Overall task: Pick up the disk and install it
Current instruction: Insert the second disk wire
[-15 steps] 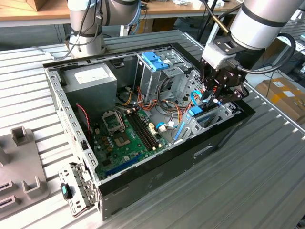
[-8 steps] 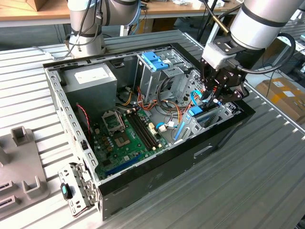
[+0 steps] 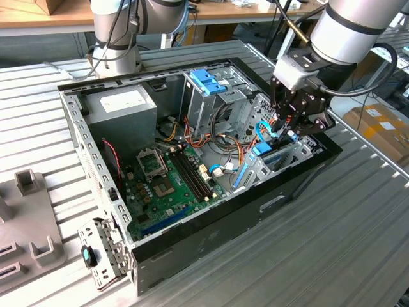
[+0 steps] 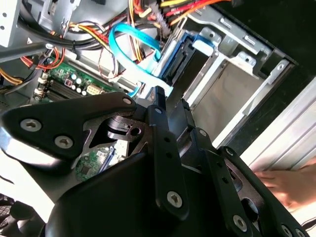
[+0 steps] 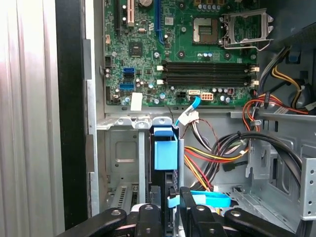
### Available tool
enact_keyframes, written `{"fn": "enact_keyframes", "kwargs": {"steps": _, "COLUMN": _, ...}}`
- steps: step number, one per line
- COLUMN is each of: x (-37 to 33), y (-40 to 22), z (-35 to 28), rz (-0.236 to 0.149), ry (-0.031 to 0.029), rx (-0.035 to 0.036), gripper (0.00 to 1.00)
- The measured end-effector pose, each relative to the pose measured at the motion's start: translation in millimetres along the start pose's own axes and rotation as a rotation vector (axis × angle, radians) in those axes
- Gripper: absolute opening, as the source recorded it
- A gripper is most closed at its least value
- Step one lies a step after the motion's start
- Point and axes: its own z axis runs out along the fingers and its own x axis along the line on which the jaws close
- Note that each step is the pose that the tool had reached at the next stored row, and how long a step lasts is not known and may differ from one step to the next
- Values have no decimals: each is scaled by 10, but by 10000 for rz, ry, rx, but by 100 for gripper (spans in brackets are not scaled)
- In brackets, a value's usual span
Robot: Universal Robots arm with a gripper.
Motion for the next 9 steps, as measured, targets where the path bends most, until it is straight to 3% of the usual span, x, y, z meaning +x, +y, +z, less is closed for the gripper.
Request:
{"fn": "enact_keyframes", "kwargs": {"steps": 5, "x": -23, "y": -145, "z": 10, "rz": 0, "ry": 1, "rx": 0, "gripper": 30}}
{"fn": "enact_keyframes", "kwargs": {"steps": 9, "x": -25, "y": -162, "z": 11, "rz": 2, "ry": 2, "rx": 0, "gripper": 30}}
